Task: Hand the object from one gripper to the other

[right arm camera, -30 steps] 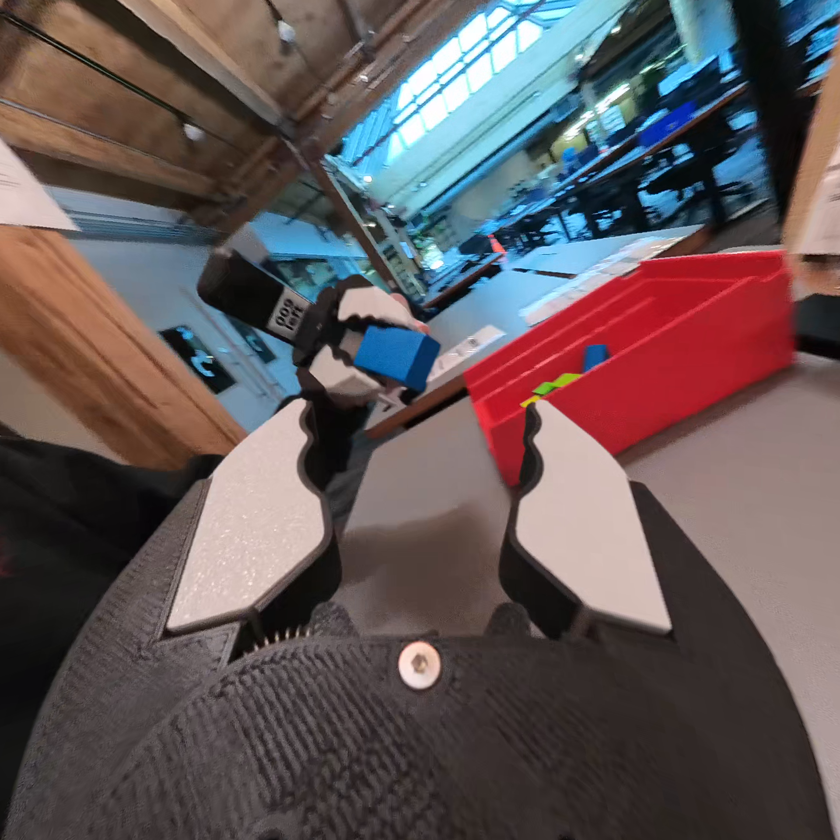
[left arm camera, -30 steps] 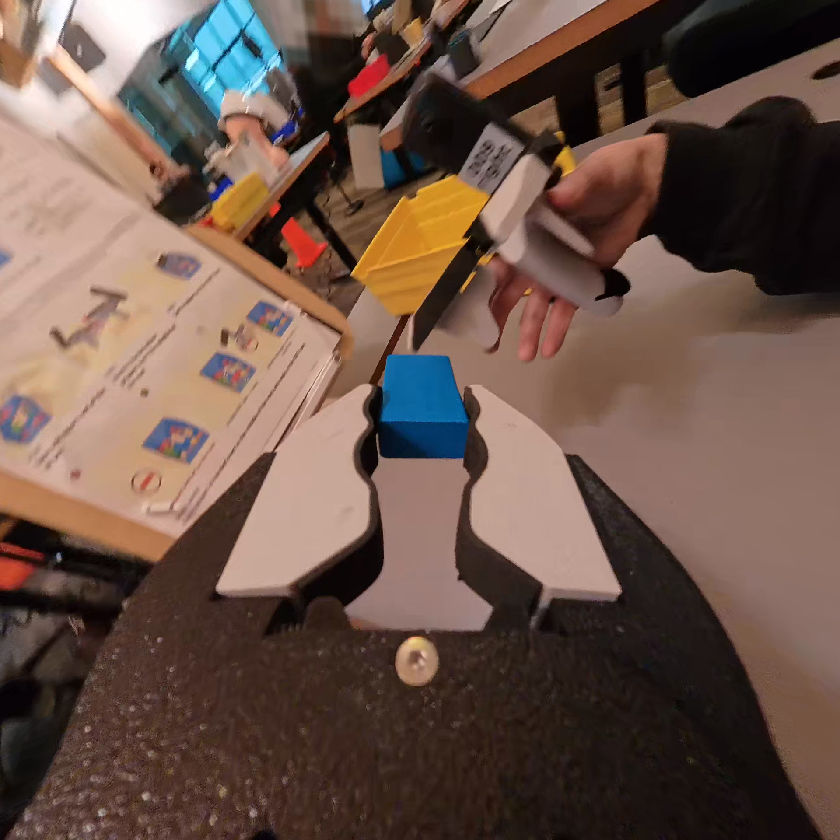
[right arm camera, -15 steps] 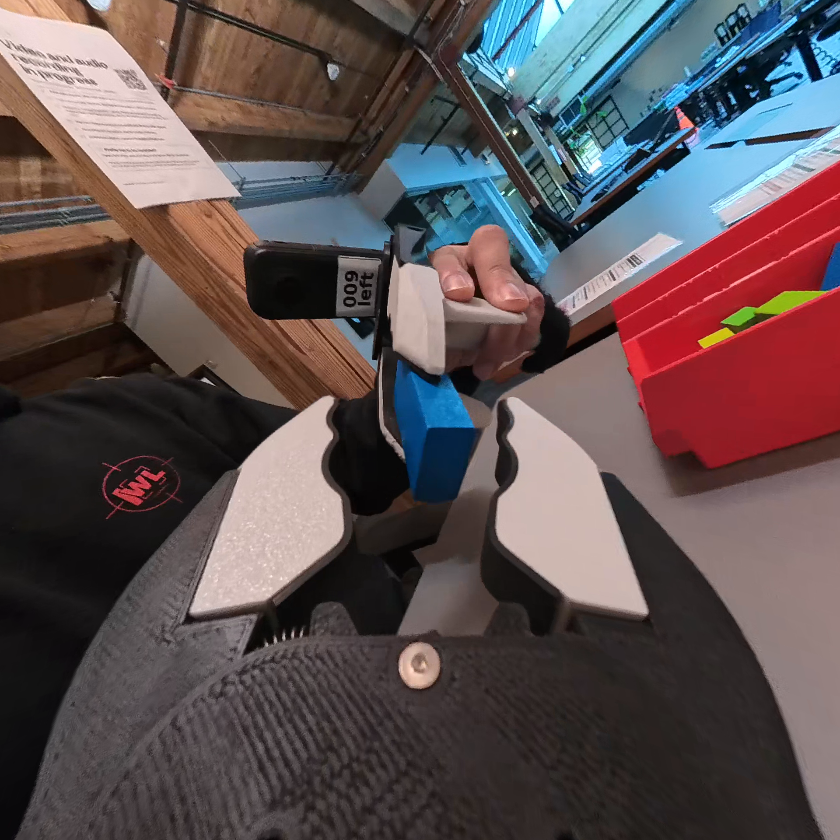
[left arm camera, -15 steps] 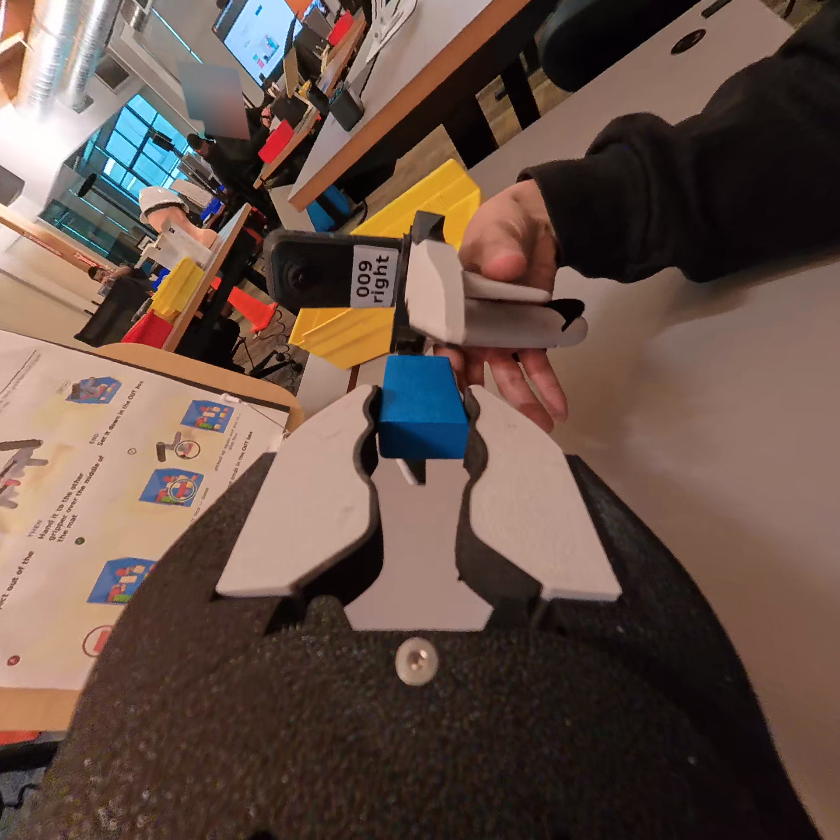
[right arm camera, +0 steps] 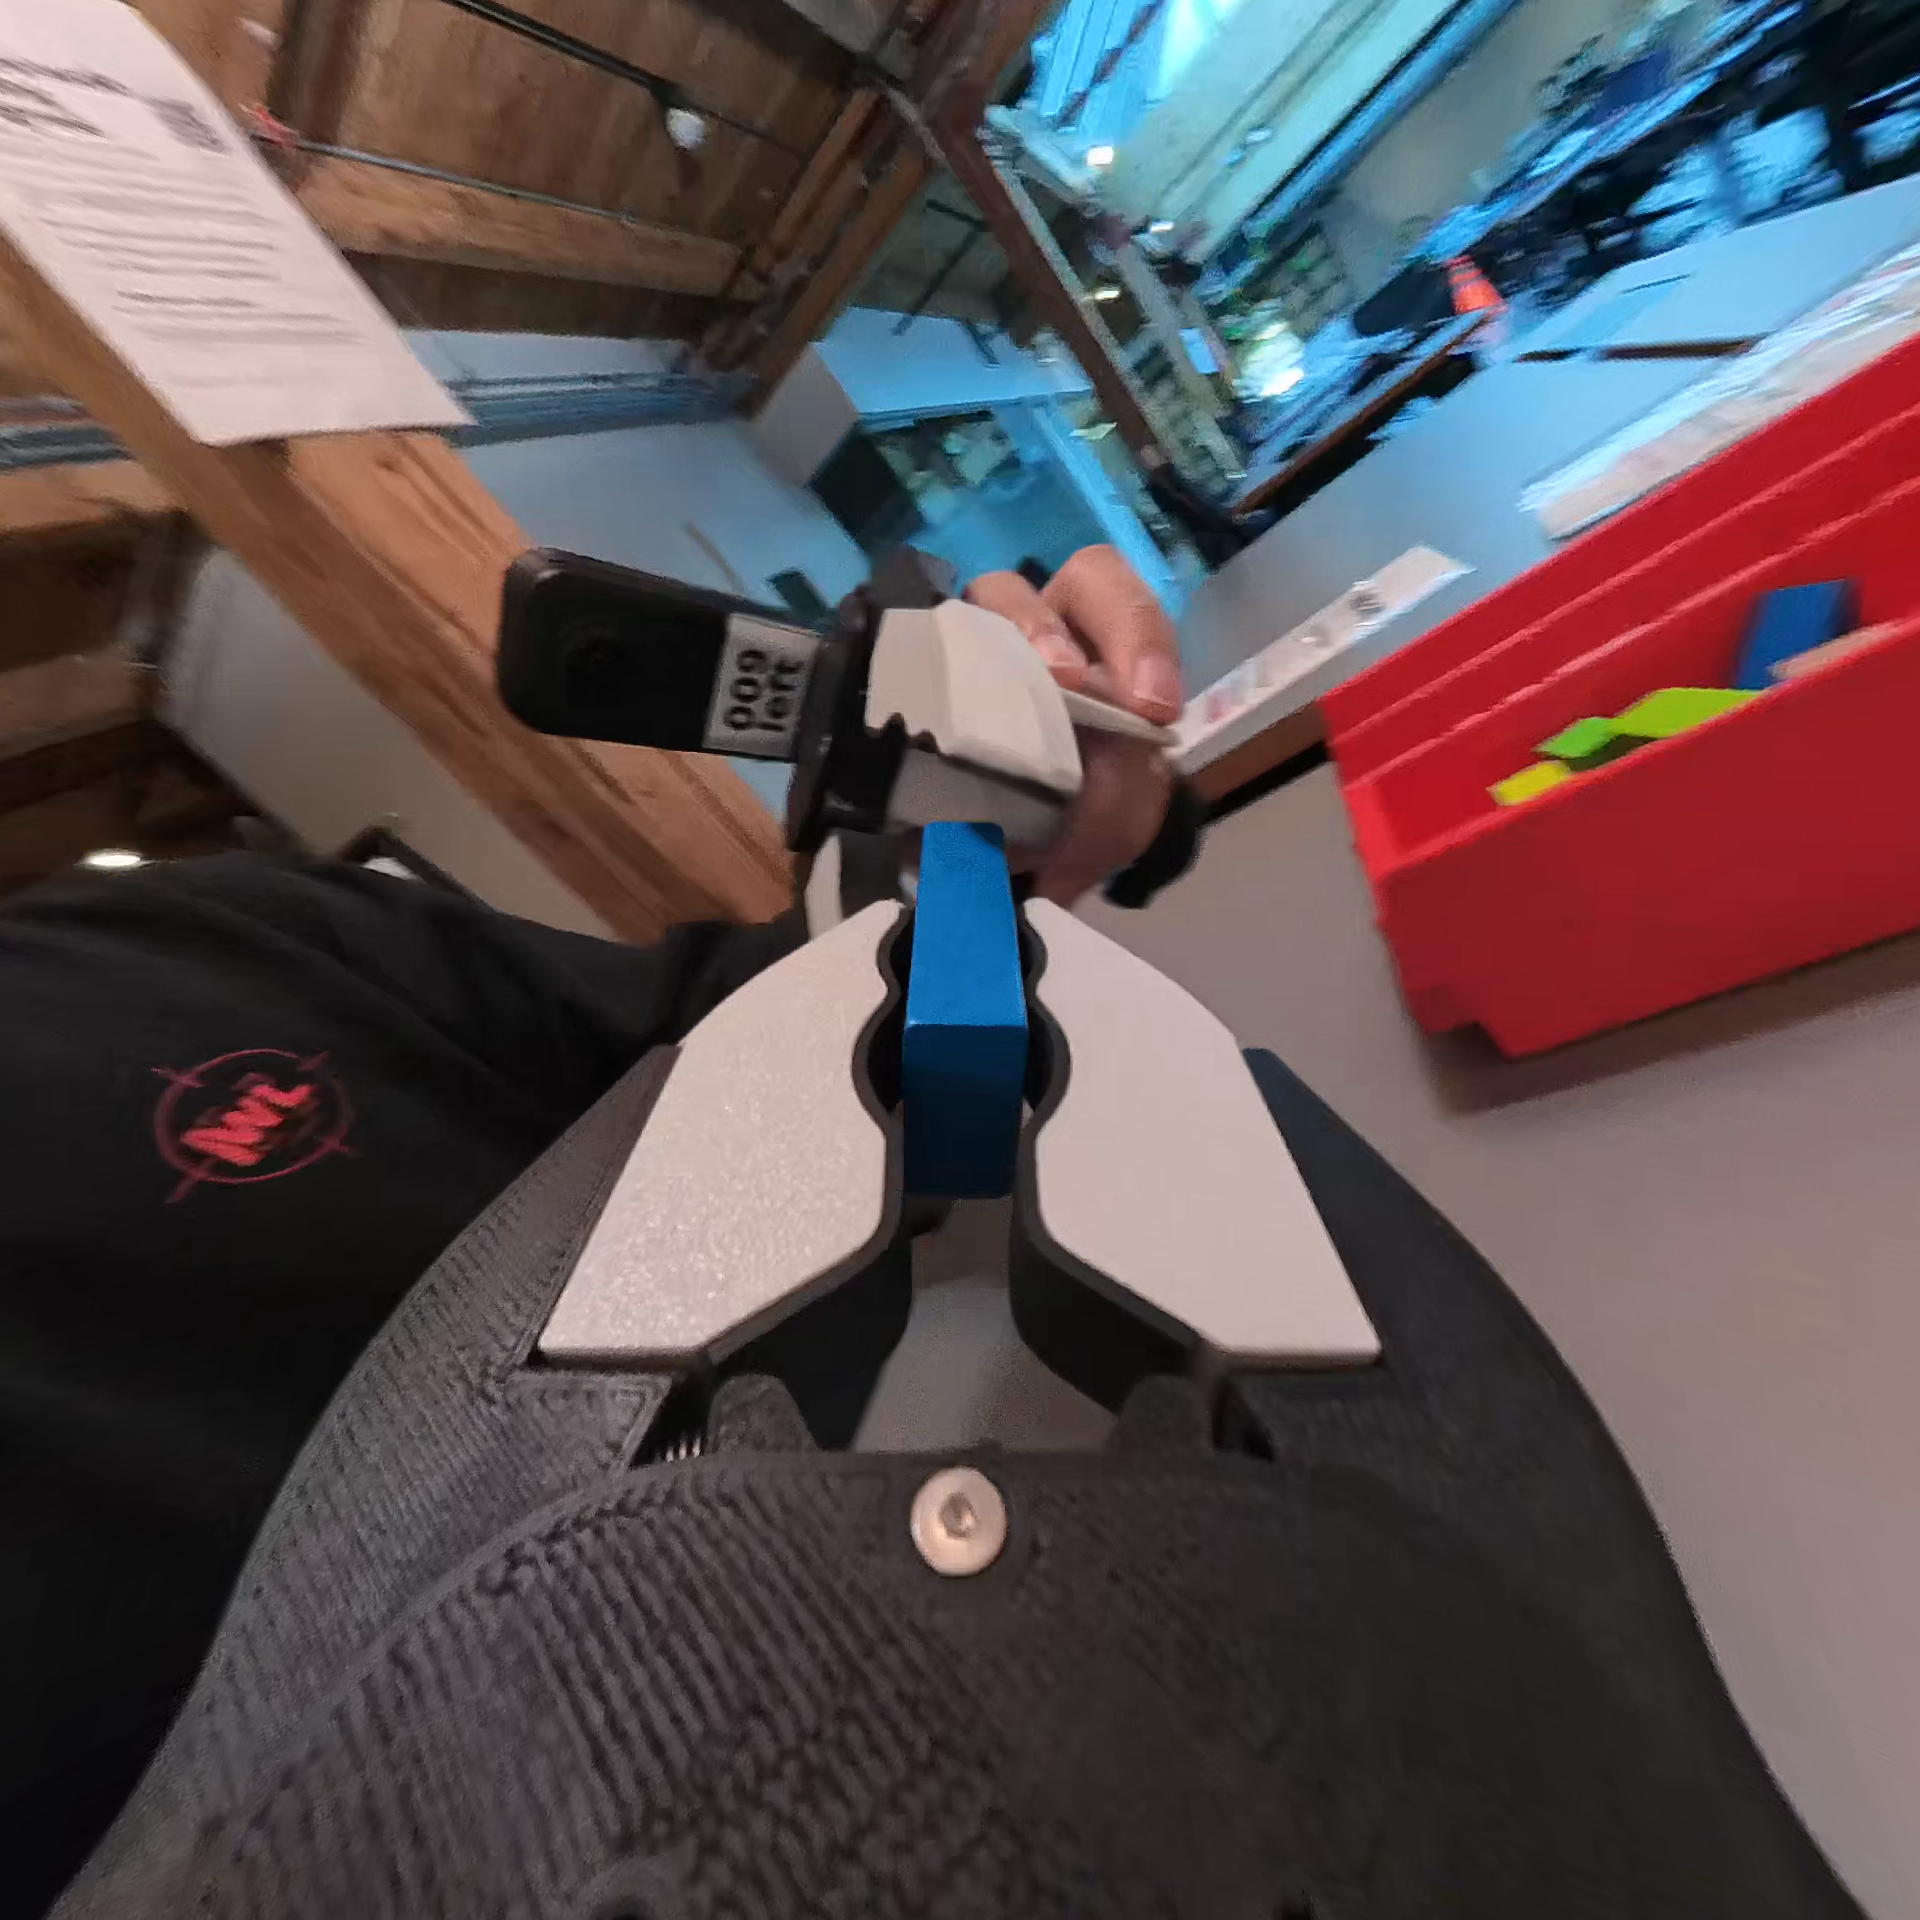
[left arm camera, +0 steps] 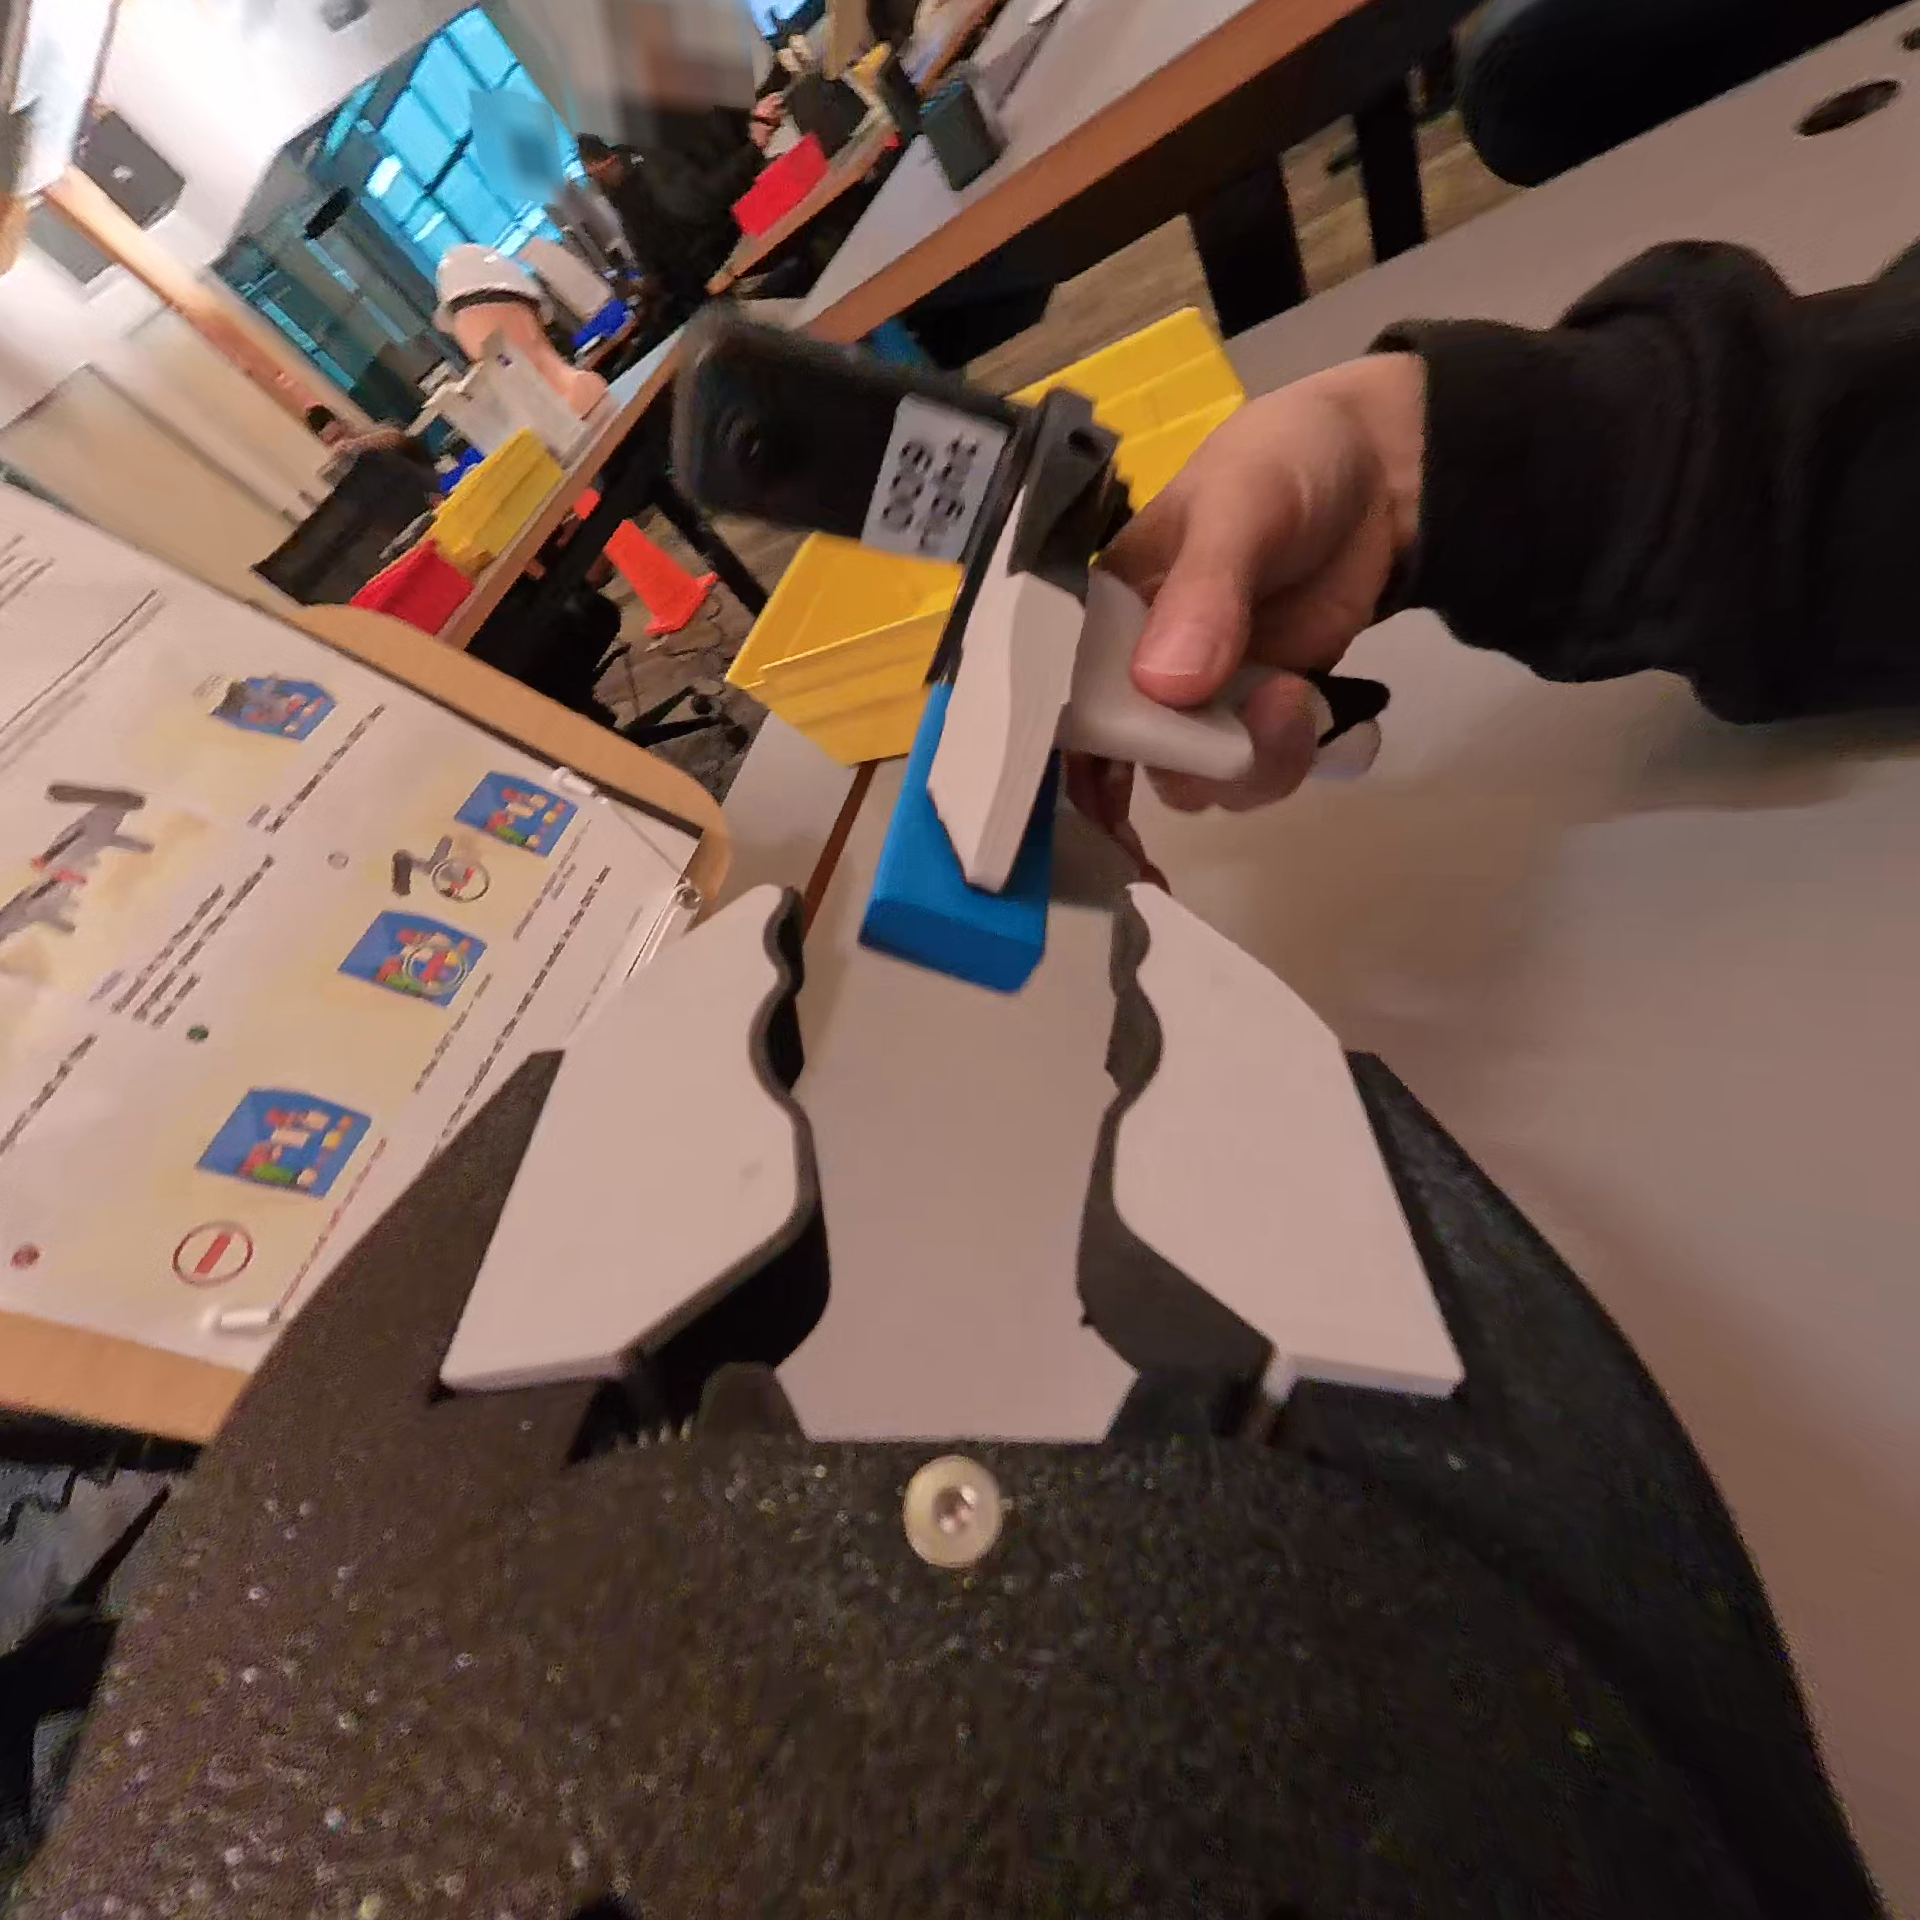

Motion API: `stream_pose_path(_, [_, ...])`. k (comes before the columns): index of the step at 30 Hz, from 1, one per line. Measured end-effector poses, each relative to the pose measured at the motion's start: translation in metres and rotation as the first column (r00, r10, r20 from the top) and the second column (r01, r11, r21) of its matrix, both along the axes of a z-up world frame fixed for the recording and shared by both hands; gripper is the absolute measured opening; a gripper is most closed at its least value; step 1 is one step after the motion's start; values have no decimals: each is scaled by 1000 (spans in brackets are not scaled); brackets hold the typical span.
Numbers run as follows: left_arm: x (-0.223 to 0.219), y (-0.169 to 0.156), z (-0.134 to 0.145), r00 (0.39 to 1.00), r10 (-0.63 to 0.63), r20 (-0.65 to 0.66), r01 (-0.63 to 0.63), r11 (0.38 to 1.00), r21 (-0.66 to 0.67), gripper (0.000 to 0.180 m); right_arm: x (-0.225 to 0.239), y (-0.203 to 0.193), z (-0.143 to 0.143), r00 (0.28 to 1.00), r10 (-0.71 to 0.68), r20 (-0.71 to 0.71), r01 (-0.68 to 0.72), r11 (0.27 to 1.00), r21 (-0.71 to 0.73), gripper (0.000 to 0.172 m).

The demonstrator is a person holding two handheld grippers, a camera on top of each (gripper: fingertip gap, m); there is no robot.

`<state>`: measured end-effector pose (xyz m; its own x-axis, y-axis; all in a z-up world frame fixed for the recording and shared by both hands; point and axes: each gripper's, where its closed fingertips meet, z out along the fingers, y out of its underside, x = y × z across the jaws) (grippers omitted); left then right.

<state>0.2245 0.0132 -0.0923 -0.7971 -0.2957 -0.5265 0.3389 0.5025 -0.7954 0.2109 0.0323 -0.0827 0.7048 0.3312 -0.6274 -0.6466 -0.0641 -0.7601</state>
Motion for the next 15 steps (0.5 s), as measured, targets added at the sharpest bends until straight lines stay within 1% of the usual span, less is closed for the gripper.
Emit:
stream_pose_path(1, [2, 3, 0, 1000, 30, 0, -30, 999, -16, 57, 8, -5, -3, 998, -56, 38, 58, 998, -36, 17])
stream_pose_path(2, [5, 6, -1, 998, 69, 1, -69, 997, -27, 58, 19, -14, -5, 989, -122, 85, 129, 989, -77, 17])
stream_pose_path(3, [9, 11, -4, 992, 124, -12, -125, 992, -30, 56, 34, -26, -8, 967, -212, 138, 229, 965, -123, 17])
stream_pose_path(4, [16, 18, -10, 979, 200, -41, -201, 979, -21, 55, 52, -43, -11, 927, -320, 199, 354, 920, -170, 17])
stream_pose_path(5, [21, 25, -16, 959, 273, -78, -275, 961, -7, 56, 72, -66, -13, 861, -434, 265, 491, 847, -206, 17])
stream_pose_path(6, [24, 30, -24, 935, 332, -121, -334, 943, 9, 55, 92, -94, -15, 771, -542, 334, 625, 743, -238, 17])
stream_pose_path(7, [26, 35, -31, 910, 381, -164, -383, 924, 22, 56, 111, -125, -19, 668, -626, 402, 740, 615, -272, 17])
stream_pose_path(8, [28, 39, -37, 884, 421, -201, -425, 905, 27, 56, 126, -160, -24, 559, -685, 466, 829, 470, -304, 17])
stream_pose_path(9, [29, 43, -41, 856, 461, -236, -468, 884, 29, 55, 136, -193, -30, 460, -716, 525, 886, 332, -323, 17])
stream_pose_path(10, [31, 48, -45, 823, 500, -269, -511, 859, 31, 55, 143, -224, -35, 376, -727, 574, 918, 208, -338, 17])
stream_pose_path(12, [34, 59, -54, 746, 576, -335, -598, 800, 44, 54, 152, -280, -50, 248, -722, 646, 931, -6, -364, 17])
stream_pose_path(13, [35, 66, -58, 700, 614, -364, -642, 765, 56, 54, 155, -305, -61, 199, -707, 679, 918, -108, -381, 17])
stream_pose_path(15, [37, 80, -68, 612, 674, -413, -712, 697, 84, 54, 154, -347, -87, 175, -646, 743, 857, -270, -438, 17])
